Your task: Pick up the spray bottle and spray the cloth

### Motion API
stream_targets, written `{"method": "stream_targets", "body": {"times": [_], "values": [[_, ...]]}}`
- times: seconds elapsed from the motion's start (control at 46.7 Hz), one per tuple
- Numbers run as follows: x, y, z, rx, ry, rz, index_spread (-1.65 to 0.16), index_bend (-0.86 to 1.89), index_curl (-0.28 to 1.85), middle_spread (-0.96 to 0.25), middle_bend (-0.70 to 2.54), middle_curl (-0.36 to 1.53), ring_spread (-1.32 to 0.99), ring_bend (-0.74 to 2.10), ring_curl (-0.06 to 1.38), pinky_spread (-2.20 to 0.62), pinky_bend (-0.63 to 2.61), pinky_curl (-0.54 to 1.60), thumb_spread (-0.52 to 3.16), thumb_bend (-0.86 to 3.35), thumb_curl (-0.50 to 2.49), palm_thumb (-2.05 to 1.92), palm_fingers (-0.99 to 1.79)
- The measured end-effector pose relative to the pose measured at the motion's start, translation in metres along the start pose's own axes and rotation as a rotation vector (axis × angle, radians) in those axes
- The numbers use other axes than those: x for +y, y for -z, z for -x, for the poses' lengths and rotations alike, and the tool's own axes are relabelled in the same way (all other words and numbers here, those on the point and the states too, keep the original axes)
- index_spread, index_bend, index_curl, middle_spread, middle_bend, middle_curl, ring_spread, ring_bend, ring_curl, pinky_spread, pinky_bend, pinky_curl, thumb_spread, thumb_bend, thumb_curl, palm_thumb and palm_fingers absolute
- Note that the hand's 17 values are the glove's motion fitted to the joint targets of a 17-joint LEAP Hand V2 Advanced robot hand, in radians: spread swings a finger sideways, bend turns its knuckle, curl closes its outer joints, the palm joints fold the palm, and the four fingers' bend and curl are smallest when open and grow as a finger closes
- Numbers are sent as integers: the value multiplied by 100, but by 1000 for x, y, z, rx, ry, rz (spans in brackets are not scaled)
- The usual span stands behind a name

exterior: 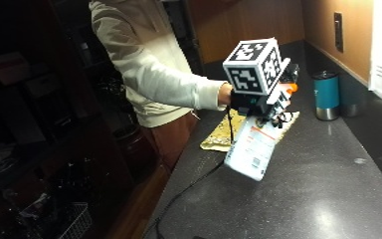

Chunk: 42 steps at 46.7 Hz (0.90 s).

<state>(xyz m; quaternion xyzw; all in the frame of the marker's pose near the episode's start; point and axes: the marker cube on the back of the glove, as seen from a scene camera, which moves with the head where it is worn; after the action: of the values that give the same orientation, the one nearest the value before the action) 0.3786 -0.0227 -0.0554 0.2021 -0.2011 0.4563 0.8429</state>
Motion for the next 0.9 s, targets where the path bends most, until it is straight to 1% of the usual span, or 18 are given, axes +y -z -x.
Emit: {"method": "stream_targets", "body": {"times": [0.129, 0.236, 0.343, 0.493, 0.557, 0.664, 0.75, 0.9], "values": [[19, 0, 33, 185, 162, 107, -14, 48, 52, -11, 62, 50, -18, 61, 45, -17, 25, 35, 10, -3, 72, 95, 138], [48, -9, 58, 320, 276, 188, -14, 49, 53, -11, 61, 50, -18, 61, 45, -17, 25, 36, 10, -3, 73, 95, 138], [79, -19, 81, 480, 387, 223, -14, 49, 53, -11, 62, 50, -18, 61, 45, -17, 25, 36, 9, -3, 74, 95, 138], [130, -33, 121, 575, 521, 285, -14, 49, 53, -11, 62, 50, -18, 61, 45, -18, 25, 36, 9, -3, 74, 95, 138], [146, -39, 130, 671, 580, 281, -14, 49, 53, -11, 62, 50, -18, 62, 45, -18, 25, 36, 9, -3, 75, 95, 138], [168, -48, 140, 803, 606, 271, -14, 49, 53, -11, 62, 50, -18, 62, 45, -18, 25, 36, 9, -4, 75, 94, 138], [188, -61, 153, 835, 616, 291, -14, 49, 52, -11, 62, 50, -18, 61, 45, -18, 25, 36, 9, -4, 75, 94, 139], [205, -89, 165, 886, 672, 325, -14, 49, 52, -11, 62, 50, -18, 62, 45, -19, 26, 37, 10, -4, 75, 94, 139]]}}
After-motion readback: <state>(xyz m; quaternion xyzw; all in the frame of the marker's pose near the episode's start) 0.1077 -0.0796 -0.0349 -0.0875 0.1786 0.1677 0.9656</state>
